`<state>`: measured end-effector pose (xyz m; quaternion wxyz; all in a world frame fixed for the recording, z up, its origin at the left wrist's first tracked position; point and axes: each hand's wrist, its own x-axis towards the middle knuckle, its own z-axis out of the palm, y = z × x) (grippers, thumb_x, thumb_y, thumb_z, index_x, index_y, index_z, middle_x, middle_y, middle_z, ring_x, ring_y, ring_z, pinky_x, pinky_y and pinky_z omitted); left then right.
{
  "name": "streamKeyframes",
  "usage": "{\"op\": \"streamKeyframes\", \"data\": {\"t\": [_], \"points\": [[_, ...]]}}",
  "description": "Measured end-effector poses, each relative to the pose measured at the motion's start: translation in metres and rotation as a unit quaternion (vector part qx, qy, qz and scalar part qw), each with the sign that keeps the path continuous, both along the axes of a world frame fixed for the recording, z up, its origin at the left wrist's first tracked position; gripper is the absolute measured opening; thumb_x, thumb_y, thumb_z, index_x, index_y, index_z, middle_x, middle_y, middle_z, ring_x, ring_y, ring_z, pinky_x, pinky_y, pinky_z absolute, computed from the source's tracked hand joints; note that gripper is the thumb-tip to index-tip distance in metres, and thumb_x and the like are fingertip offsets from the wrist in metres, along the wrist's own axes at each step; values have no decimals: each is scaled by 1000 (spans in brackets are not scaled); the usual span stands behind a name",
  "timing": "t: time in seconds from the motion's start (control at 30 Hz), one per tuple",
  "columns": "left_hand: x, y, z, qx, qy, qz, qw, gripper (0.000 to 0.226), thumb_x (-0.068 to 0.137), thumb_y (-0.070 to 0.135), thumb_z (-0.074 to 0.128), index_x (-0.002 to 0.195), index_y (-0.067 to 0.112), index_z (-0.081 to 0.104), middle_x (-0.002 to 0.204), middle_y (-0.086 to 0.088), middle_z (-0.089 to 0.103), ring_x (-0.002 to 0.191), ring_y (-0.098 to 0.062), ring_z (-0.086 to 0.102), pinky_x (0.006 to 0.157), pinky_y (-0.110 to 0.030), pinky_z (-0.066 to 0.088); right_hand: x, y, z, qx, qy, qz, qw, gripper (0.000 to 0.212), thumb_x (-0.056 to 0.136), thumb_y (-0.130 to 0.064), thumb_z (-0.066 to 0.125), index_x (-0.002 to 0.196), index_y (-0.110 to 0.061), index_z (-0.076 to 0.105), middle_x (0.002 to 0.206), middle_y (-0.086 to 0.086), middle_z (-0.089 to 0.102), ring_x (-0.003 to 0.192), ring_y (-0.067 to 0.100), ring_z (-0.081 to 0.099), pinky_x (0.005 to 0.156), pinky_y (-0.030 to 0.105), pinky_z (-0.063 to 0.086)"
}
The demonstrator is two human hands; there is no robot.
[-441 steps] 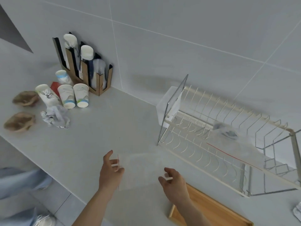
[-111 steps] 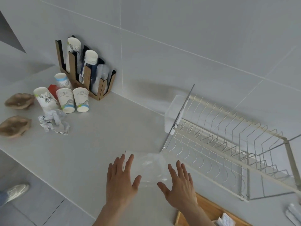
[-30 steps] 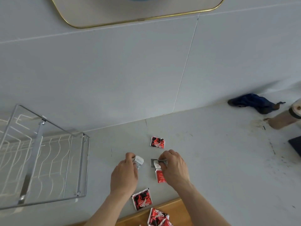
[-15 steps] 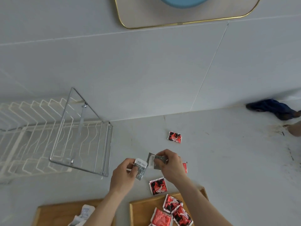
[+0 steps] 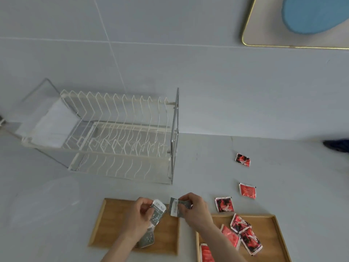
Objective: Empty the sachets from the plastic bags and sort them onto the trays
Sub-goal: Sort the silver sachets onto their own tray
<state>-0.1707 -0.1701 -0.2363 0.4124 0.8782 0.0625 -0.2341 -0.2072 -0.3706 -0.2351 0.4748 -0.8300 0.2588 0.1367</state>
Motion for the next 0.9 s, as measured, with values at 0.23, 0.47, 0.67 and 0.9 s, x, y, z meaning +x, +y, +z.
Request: {"op": "streamKeyframes", "data": {"t": [0.23,0.47,0.67,0.9], "points": [[3,70,5,8,-15,1,1000,15,90,10,69,97,23,66,92,8,71,86,-1,65,68,-12,45,0,78,11,23,15,-9,1000,15,86,-20,72,100,-23,74,84,-11,66,78,6,61,74,27,57],[4,107,0,50,-27,-38,998,24,89,19,70,101,38,60,93,20,68,87,-1,65,80,-21,49,-6,126,7,-45,13,1,999,27,88,-23,72,113,-30,69,95,-15,67,84,8,68,78,25,55],[0,115,-1,132,-88,-123,980,50,87,28,70,130,41,48,127,18,59,116,-12,59,93,-29,50,-16,140,1,-215,-2,117,970,44,92,-31,66,134,-34,58,130,-9,58,120,18,58,93,31,51],[10,110,1,143,-145,-180,962,65,91,40,61,148,36,29,150,12,43,138,-15,40,116,-34,33,-21,135,3,-276,1,145,950,54,94,-43,56,146,-33,44,166,5,28,154,29,23,121,42,33]]}}
